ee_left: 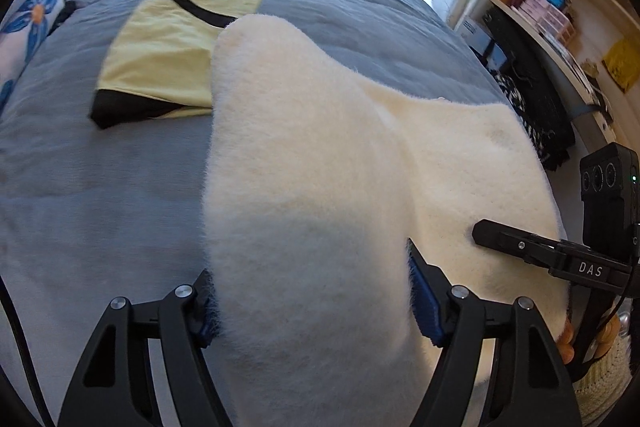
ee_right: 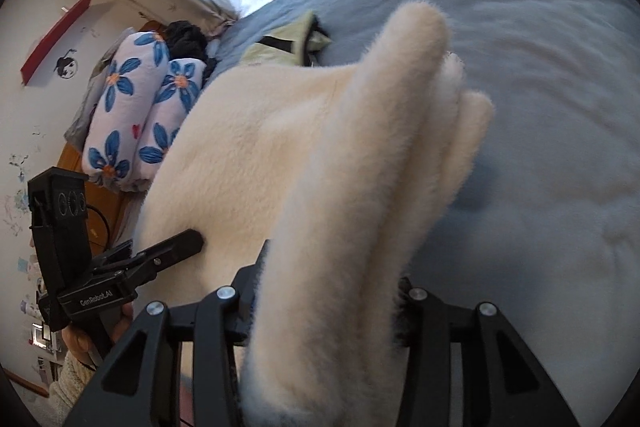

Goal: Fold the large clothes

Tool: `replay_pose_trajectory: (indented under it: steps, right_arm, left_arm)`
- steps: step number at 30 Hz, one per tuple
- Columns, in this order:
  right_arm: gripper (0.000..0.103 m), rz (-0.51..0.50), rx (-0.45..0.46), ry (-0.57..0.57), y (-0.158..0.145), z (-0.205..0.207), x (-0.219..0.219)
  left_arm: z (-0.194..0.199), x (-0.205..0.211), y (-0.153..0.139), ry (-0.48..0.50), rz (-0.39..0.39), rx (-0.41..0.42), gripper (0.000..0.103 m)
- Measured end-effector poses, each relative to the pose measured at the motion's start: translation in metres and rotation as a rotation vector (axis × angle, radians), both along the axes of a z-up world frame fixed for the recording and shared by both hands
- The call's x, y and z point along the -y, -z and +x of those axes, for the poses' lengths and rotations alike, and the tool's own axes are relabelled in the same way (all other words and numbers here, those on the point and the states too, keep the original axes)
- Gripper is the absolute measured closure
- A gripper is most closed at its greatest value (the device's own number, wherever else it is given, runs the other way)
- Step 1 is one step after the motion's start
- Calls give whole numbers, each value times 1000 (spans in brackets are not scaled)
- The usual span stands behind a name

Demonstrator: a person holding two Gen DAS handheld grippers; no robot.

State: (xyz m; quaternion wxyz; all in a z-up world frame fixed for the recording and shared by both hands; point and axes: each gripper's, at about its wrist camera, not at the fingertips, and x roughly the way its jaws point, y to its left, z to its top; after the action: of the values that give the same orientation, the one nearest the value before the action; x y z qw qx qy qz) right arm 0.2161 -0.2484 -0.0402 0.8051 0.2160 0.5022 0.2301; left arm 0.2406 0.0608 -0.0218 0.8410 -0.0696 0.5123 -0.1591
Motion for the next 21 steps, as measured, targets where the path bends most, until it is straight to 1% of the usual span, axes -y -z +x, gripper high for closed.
replay_pose_trajectory:
  steps: [3, 6, 10, 11, 13, 17, 19, 21]
  right_arm:
    - [60, 17, 31, -29, -18, 16, -36]
    - [60, 37, 60, -57, -39, 47, -77]
    - [60, 50, 103, -72, -60, 97, -120]
    - [60, 53, 110, -72, -63, 108, -127]
    - [60, 71, 124, -67, -69, 143, -144]
    - [60, 98, 145, -47, -67, 210, -169]
    - [60, 103, 152, -30, -58, 247, -181]
    - [60, 115, 147, -9, -43, 277, -189]
  left_arm:
    - [8, -42, -19, -41, 7, 26, 30]
    - [27, -84, -35, -67, 20, 57, 30]
    - [72, -126, -57, -73, 45, 105, 30]
    - [86, -136, -61, -75, 46, 115, 30]
    - [121, -155, -67, -75, 50, 133, 30]
    - [194, -179, -67, -68, 61, 161, 30]
    - [232, -189, -57, -64, 56, 164, 30]
    - [270, -199, -39, -52, 46, 156, 30]
